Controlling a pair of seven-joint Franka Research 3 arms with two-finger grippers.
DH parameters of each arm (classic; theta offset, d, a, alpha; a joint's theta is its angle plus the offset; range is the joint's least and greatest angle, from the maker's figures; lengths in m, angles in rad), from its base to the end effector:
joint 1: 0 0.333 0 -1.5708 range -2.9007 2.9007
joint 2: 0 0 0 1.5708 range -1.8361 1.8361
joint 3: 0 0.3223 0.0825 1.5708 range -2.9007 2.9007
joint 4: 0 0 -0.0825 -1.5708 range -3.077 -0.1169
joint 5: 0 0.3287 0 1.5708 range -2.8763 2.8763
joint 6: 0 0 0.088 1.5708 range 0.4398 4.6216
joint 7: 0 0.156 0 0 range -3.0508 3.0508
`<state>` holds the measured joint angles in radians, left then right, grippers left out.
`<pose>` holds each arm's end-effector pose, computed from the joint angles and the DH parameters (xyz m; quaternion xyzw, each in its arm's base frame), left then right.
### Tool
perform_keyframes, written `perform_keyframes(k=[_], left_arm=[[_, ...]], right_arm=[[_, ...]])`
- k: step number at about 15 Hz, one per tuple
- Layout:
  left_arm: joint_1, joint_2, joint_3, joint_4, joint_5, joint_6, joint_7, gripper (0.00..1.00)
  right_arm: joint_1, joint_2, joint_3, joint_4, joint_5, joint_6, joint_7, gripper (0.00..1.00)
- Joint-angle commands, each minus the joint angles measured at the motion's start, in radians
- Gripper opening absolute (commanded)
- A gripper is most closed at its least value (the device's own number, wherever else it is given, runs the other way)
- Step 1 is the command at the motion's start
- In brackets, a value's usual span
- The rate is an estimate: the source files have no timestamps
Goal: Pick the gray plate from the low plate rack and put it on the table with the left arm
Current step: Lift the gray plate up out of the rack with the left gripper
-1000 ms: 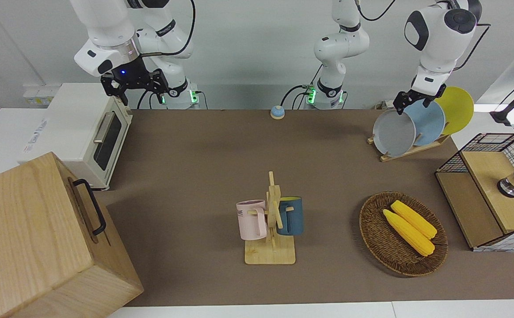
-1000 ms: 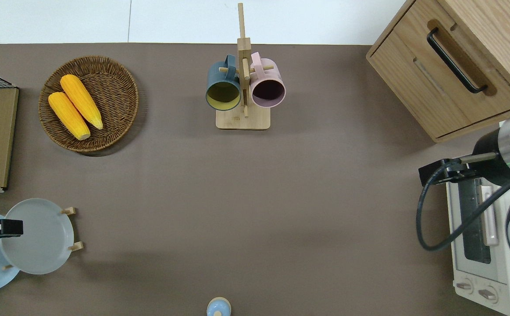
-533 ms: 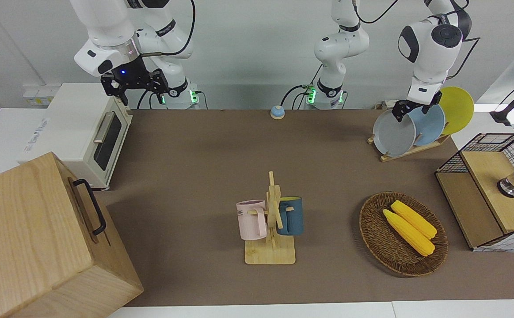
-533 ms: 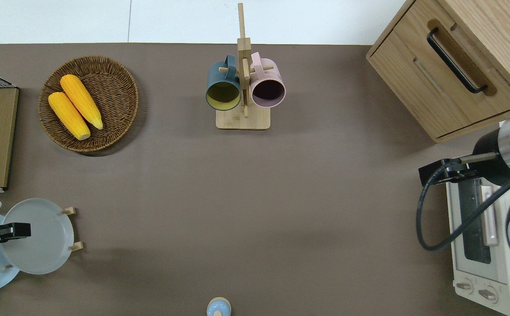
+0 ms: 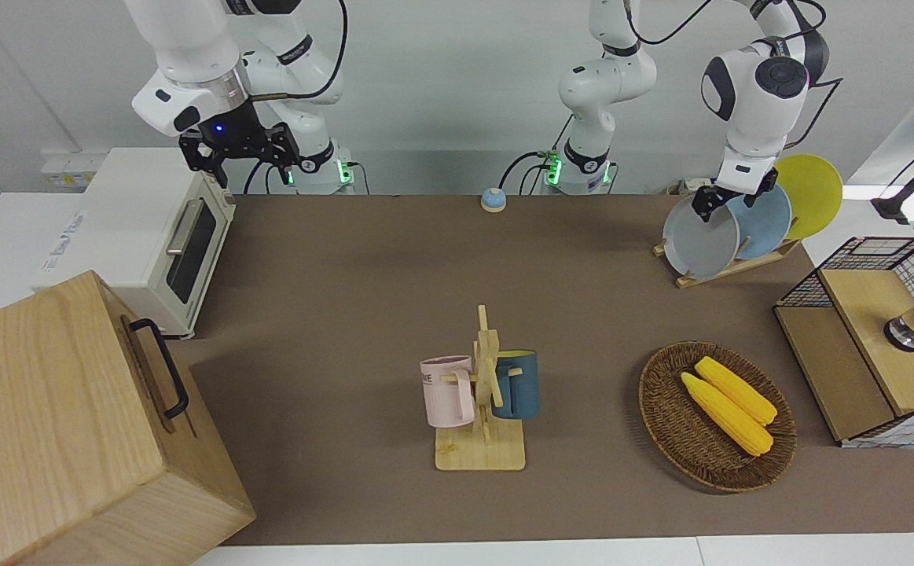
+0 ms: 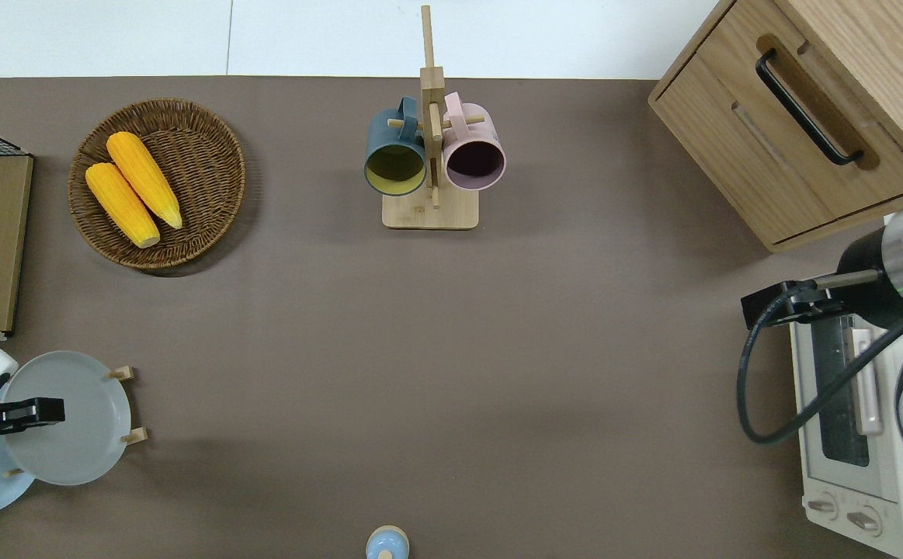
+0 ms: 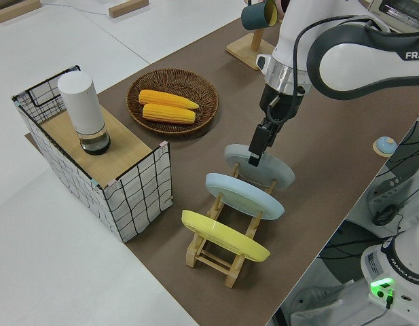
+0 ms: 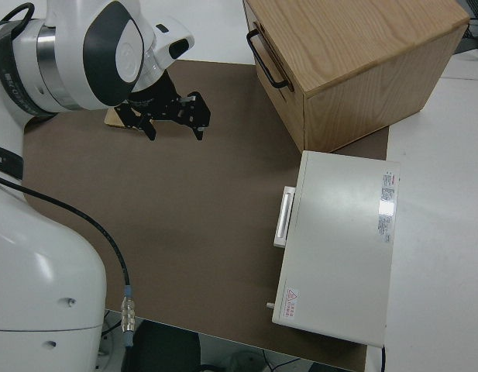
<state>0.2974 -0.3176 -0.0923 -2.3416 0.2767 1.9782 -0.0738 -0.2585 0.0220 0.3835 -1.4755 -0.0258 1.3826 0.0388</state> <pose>0.3780 0.1076 0.4393 -0.9864 -0.0829 0.0336 0.1376 0.4775 0.0534 0.5955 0.9975 0.0415 -0.0557 0.0133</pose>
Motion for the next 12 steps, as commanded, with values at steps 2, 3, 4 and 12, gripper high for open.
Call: perform_keyframes(k=[2, 3, 4, 12], left_arm=[[0.026, -0.005, -0.006, -0.039, 0.022, 0.053, -0.017, 0.52], [0.026, -0.003, -0.006, -0.039, 0.022, 0.060, -0.017, 0.40], [0.026, 0.002, -0.006, -0.038, 0.022, 0.065, -0.017, 0.29], [0.025, 0.008, -0.006, -0.031, 0.045, 0.067, -0.015, 0.00]], right_arm=[[-0.024, -0.002, 0.021, 0.007, -0.006, -0.011, 0.012, 0.983], [-0.024, -0.002, 0.021, 0.007, -0.006, -0.011, 0.012, 0.983], [-0.024, -0.002, 0.020, 0.006, -0.006, -0.013, 0.012, 0.983], [-0.024, -0.004, 0.020, 0.007, -0.006, -0.011, 0.012, 0.983]])
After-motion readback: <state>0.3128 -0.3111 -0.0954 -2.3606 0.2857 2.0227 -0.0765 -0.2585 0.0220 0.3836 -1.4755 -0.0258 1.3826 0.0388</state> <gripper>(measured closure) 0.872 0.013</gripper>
